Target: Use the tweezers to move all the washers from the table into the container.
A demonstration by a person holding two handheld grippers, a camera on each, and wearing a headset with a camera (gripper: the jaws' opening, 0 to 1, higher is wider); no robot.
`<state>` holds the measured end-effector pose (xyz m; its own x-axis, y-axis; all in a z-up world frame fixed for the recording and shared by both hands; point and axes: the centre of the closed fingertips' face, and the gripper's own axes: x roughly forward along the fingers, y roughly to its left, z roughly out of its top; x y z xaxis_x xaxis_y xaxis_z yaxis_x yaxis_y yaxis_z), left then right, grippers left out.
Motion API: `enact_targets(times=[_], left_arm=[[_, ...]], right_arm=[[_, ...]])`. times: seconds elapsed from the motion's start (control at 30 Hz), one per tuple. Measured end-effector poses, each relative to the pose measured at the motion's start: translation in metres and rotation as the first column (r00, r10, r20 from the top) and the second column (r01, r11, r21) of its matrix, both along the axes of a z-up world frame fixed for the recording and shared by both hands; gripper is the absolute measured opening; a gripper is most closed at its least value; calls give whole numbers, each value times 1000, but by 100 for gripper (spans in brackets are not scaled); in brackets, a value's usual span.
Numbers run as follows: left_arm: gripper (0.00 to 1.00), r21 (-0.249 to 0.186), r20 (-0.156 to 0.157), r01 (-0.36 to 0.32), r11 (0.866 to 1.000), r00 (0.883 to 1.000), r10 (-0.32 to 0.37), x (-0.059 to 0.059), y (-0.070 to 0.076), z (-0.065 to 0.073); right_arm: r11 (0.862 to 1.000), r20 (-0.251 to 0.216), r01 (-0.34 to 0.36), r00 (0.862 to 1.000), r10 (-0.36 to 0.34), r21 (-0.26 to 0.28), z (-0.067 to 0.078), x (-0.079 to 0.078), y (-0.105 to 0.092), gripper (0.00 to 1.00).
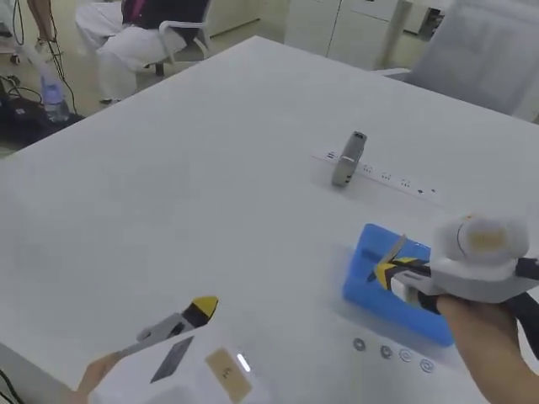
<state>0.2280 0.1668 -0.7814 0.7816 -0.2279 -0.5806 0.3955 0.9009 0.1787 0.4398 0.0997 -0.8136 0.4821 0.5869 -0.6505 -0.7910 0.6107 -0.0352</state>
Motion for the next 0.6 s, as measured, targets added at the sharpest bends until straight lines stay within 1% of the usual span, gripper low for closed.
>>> enact_targets(times=[0.1,0.17,0.27,0.47,0.6], left_arm=[[93,3,-20,11,1000,1000,-11,-1,-1,-4],[92,10,-23,15,1000,1000,-15,-2,-2,-4],[92,9,-26,18,1000,1000,-18,-2,-2,-5],[92,0,-51,44,999,998,-44,-6,-7,-8],[92,10,-51,51,999,997,-51,-6,-8,-8]], right_arm=[[1000,-9,-3,1000,3,-1,-6,-1,1,3],[1000,-1,-3,1000,3,9,-2,0,3,3],[1000,5,-9,1000,9,4,-2,-1,3,3],[1000,9,-18,1000,18,-11,-1,-2,2,3],[1000,12,-23,1000,23,-18,0,-3,2,3]])
